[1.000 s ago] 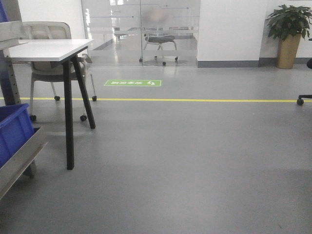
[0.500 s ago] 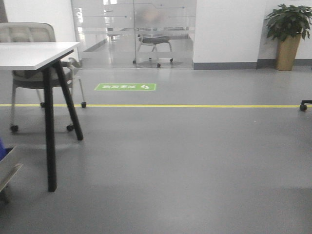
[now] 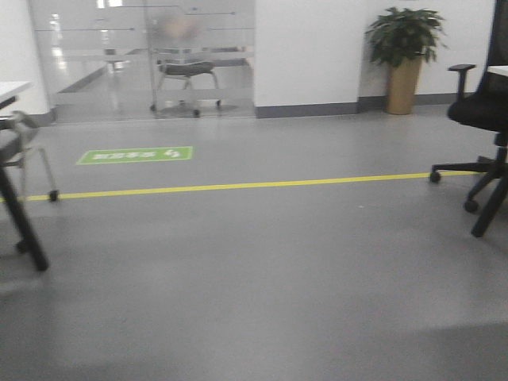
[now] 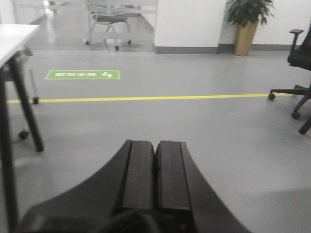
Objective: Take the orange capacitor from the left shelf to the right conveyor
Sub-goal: 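Drive across the office floor toward the red conveyor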
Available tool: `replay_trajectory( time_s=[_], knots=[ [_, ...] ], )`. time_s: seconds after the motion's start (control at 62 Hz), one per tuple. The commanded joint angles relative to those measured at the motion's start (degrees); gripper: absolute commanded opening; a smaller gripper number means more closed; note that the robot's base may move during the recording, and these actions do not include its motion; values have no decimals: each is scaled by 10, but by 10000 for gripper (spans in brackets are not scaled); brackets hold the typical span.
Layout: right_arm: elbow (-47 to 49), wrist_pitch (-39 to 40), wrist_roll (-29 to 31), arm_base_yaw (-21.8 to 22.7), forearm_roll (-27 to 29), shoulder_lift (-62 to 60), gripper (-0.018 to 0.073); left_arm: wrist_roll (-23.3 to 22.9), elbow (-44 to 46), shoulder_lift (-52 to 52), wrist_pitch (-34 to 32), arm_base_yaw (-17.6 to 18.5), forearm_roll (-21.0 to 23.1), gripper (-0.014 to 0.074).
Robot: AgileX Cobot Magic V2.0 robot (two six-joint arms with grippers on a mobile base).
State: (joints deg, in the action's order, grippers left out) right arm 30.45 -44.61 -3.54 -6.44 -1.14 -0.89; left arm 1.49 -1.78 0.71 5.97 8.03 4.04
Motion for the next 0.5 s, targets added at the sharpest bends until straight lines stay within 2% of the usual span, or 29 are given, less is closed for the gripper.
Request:
replay_trajectory(
  time_s=[0.0, 0.484],
  knots=[
    [19, 51, 1, 4, -7, -1, 97, -1, 3, 7, -48, -1, 2, -127],
    [19, 51, 1, 4, -7, -1, 97, -1, 3, 7, -48, -1, 2, -127]
  ],
)
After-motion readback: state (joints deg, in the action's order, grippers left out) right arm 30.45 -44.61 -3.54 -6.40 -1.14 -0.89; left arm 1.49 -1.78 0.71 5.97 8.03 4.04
